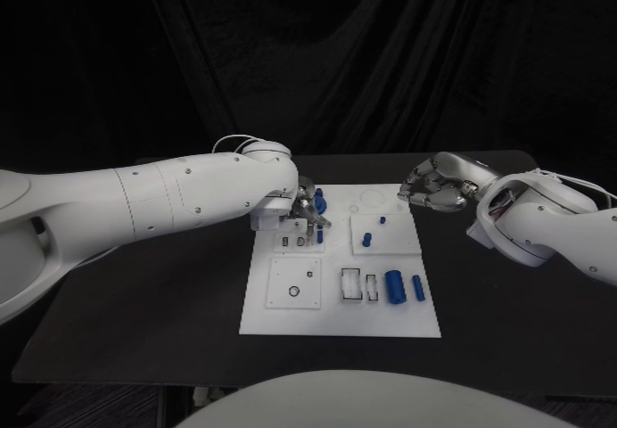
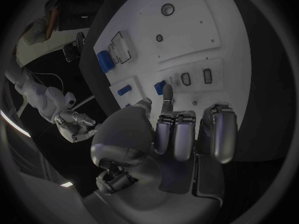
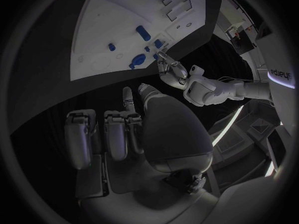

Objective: Assemble the parts on the task board

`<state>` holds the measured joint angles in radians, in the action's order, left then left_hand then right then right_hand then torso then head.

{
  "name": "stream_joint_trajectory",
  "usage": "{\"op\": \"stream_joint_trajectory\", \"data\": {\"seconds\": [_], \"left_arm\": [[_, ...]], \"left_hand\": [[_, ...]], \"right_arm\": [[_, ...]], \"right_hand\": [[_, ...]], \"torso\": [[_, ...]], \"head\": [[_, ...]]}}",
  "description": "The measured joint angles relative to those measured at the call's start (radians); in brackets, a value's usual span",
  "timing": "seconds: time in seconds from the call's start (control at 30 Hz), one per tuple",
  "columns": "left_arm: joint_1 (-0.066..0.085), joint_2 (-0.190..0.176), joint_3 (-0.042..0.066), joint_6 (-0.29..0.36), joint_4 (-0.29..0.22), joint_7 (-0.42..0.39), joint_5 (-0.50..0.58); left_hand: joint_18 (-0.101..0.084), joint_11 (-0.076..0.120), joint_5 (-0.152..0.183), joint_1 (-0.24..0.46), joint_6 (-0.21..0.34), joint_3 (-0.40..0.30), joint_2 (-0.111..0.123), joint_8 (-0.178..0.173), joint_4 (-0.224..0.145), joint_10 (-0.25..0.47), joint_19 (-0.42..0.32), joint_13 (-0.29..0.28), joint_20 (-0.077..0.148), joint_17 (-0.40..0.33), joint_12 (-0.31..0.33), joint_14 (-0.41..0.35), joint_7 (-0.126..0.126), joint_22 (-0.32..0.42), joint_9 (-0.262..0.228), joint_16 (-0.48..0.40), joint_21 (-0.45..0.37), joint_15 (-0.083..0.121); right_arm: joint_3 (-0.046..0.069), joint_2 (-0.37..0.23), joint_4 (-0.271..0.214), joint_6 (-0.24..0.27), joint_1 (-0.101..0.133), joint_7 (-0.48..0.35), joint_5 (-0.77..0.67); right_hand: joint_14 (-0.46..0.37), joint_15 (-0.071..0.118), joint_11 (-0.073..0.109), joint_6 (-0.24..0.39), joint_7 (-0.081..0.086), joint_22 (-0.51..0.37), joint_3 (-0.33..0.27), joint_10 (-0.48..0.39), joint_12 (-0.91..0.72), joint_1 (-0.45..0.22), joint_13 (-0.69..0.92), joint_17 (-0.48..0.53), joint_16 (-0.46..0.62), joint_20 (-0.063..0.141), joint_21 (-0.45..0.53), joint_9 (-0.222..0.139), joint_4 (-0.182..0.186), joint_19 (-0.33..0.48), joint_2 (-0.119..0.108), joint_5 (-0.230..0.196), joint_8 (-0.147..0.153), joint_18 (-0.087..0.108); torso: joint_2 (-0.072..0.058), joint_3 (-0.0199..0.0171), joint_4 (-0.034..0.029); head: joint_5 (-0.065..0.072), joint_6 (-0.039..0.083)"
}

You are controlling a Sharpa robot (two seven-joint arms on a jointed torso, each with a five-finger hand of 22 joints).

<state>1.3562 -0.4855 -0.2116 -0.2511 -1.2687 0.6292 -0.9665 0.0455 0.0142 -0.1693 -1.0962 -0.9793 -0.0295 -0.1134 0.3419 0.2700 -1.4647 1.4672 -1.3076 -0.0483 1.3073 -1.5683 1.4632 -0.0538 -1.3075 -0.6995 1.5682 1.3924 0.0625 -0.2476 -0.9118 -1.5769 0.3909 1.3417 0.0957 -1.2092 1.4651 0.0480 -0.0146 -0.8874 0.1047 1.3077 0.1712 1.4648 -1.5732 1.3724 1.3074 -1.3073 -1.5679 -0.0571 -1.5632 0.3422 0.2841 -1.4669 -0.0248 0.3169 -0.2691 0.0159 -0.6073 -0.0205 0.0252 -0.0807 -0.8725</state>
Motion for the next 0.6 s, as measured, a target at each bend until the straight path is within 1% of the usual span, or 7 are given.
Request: {"op": "stream_joint_trajectory", "data": {"seconds": [0.07,0.17,0.4,0.47,0.5,0.6], "left_arm": [[-0.003,0.001,0.0,0.001,0.004,0.0,0.0],[-0.007,0.002,0.0,0.002,0.009,-0.001,0.0],[-0.016,0.005,0.0,0.004,0.014,-0.002,0.0],[-0.018,0.005,0.0,0.004,0.015,-0.002,0.0],[-0.019,0.005,0.0,0.004,0.016,-0.002,0.0],[-0.019,0.005,0.0,0.005,0.016,-0.003,0.0]], "left_hand": [[0.0,0.0,-0.003,-0.004,0.0,0.0,-0.004,-0.007,0.0,0.0,0.0,0.0,0.0,0.0,0.0,0.0,0.0,0.0,0.002,0.0,0.0,0.0],[0.0,0.0,-0.003,-0.004,0.0,0.0,-0.004,-0.012,0.0,0.0,0.0,0.0,0.0,0.0,0.0,0.0,0.0,0.0,0.004,0.0,-0.004,0.0],[0.0,0.0,-0.007,-0.007,0.0,-0.003,-0.001,-0.023,-0.003,0.0,0.0,0.0,0.0,0.0,0.0,0.0,0.0,0.0,0.006,0.0,-0.004,0.0],[0.0,0.0,-0.008,-0.01,0.0,-0.003,0.001,-0.024,-0.003,0.0,0.0,0.0,0.0,0.0,0.0,0.0,0.0,0.0,0.007,0.0,-0.004,0.0],[0.0,0.0,-0.013,-0.014,0.0,-0.004,-0.003,-0.028,-0.004,0.0,0.0,0.0,0.0,0.0,0.0,0.0,0.0,0.0,0.007,0.0,-0.004,0.0],[0.0,0.0,-0.019,-0.014,-0.004,-0.005,-0.003,-0.034,-0.011,0.0,0.0,0.0,0.0,0.0,0.0,0.0,-0.004,0.0,0.009,0.0,-0.004,0.0]], "right_arm": [[0.0,0.0,0.0,-0.002,0.0,0.0,0.0],[0.0,0.0,0.0,-0.006,0.0,0.001,0.0],[0.0,0.0,-0.001,-0.013,0.0,0.001,0.0],[0.0,-0.001,-0.001,-0.015,0.0,0.001,0.0],[0.0,-0.001,-0.001,-0.016,0.0,0.001,0.0],[0.0,-0.002,-0.002,-0.019,0.0,0.002,0.0]], "right_hand": [[0.0,0.0,-0.003,0.0,0.0,0.0,0.0,0.003,0.0,0.0,0.0,0.0,0.0,0.0,0.0,0.0,0.0,0.0,0.0,0.0,0.0,0.0],[0.0,0.0,-0.003,0.0,0.0,0.0,0.0,0.003,0.0,0.0,0.0,0.0,0.0,-0.004,0.0,0.0,0.0,0.004,0.0,0.0,0.0,0.0],[0.0,0.0,-0.003,0.0,0.0,0.0,0.0,0.003,0.0,0.0,0.0,0.0,0.0,-0.004,0.0,0.0,0.0,0.004,0.0,0.0,0.0,0.0],[0.0,0.0,-0.003,0.0,0.0,0.0,0.0,0.003,0.0,0.0,0.0,0.0,0.0,-0.004,0.0,0.0,0.0,0.004,0.0,0.0,0.0,0.0],[0.0,0.0,-0.003,0.0,0.0,0.0,0.0,0.003,0.0,0.0,0.0,0.0,0.0,-0.004,0.0,0.0,0.0,0.004,0.0,0.0,0.0,0.0],[0.0,0.0,-0.003,0.0,0.0,0.0,0.0,0.003,0.0,0.0,0.0,0.0,0.0,-0.004,0.0,0.0,0.0,0.004,0.0,0.0,0.0,0.0]], "torso": [[-0.003,0.0001,-0.0004],[-0.006,0.0006,-0.0012],[-0.009,0.0012,-0.0016],[-0.009,0.0012,-0.0018],[-0.009,0.0012,-0.0017],[-0.009,0.0015,-0.0015]], "head": [[-0.004,0.0],[-0.005,0.0],[0.005,0.0],[0.007,0.0],[0.007,0.0],[0.006,0.0]]}}
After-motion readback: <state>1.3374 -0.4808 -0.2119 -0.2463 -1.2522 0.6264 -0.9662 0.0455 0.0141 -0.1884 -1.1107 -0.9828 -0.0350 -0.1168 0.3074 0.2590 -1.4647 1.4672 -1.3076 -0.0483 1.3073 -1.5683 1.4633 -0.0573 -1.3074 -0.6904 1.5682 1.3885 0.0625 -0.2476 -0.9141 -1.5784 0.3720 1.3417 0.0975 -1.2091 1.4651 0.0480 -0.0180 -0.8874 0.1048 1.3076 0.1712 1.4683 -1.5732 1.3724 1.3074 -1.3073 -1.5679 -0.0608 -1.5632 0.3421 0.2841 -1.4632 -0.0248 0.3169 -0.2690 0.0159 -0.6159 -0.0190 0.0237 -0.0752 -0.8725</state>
